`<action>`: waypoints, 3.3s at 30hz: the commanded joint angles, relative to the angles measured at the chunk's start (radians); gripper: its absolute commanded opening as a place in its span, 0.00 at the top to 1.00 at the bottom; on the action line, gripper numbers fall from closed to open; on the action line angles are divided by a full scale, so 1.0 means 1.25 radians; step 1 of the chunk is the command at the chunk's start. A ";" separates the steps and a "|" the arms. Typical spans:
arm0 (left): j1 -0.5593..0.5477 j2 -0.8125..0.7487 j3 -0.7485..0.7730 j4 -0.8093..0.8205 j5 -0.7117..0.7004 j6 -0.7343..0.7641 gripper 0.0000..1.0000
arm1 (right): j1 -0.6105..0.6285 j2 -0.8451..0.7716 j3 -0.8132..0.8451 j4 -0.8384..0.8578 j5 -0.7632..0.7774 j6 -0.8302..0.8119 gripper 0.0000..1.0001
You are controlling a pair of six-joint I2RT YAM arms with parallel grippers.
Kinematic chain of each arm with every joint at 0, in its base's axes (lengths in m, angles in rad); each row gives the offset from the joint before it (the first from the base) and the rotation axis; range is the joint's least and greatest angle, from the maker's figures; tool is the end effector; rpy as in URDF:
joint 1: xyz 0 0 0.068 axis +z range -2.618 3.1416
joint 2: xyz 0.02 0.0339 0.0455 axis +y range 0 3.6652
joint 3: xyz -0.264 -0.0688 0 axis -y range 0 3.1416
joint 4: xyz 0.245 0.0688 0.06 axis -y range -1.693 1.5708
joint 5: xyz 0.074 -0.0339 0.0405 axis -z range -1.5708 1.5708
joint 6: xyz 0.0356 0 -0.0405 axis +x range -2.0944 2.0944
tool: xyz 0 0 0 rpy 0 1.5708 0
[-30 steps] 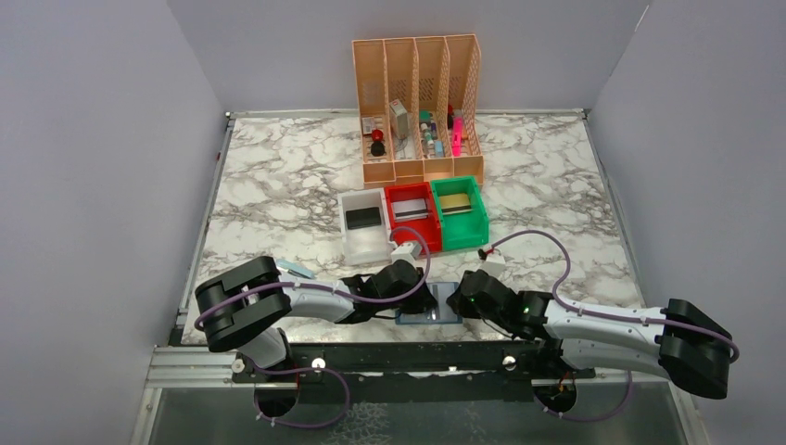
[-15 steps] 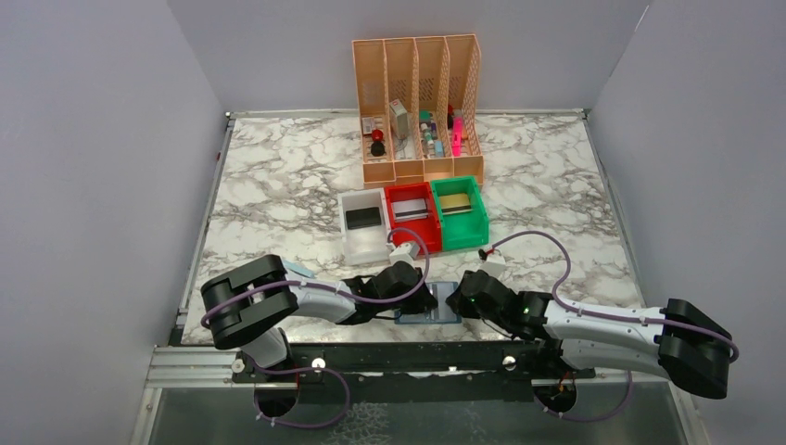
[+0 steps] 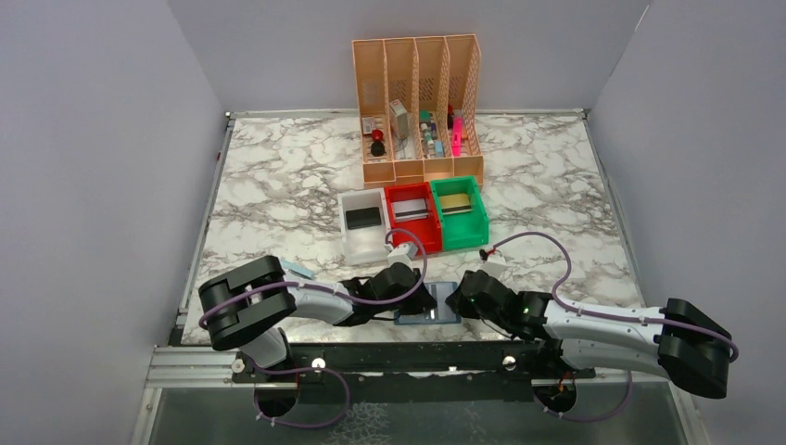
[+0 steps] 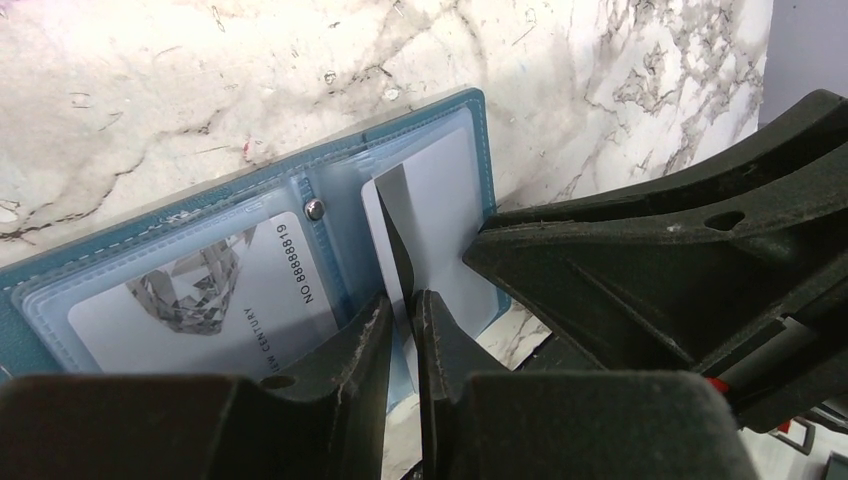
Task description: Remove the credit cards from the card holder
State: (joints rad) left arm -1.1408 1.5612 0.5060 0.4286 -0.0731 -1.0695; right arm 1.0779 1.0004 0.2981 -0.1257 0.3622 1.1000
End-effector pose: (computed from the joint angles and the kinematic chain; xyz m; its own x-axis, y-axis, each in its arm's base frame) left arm 0.1187 -0.2527 0.1297 -0.8908 -0.1556 -0.4268 0.2094 0.6931 -0.6898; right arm 0.0943 0.1489 0.1442 -0.7912 0.2882 -0.5394 -0.0116 0.8748 0.4844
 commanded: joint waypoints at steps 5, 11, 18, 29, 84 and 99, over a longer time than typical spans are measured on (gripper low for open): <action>-0.004 -0.026 -0.010 0.019 -0.002 0.005 0.79 | 0.002 0.022 -0.009 -0.052 -0.005 0.013 0.78; -0.004 -0.041 -0.024 0.019 -0.011 -0.002 0.81 | 0.002 0.028 -0.004 -0.056 -0.004 0.013 0.78; -0.004 -0.058 -0.031 0.019 -0.014 0.002 0.87 | 0.002 0.035 0.002 -0.058 -0.001 0.013 0.78; -0.005 -0.054 -0.021 0.019 -0.005 0.012 1.00 | 0.001 0.039 0.007 -0.061 -0.002 0.010 0.78; 0.018 -0.175 0.005 -0.181 -0.007 0.105 0.79 | -0.001 0.165 0.051 0.123 -0.119 -0.073 0.70; 0.019 -0.150 0.024 -0.169 0.022 0.119 0.88 | -0.004 0.112 0.035 0.096 -0.098 -0.058 0.71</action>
State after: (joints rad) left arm -1.1183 1.3788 0.5095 0.1780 -0.0753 -0.9386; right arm 1.0775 1.1629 0.3569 0.0307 0.2264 1.0210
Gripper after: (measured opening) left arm 0.166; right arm 0.296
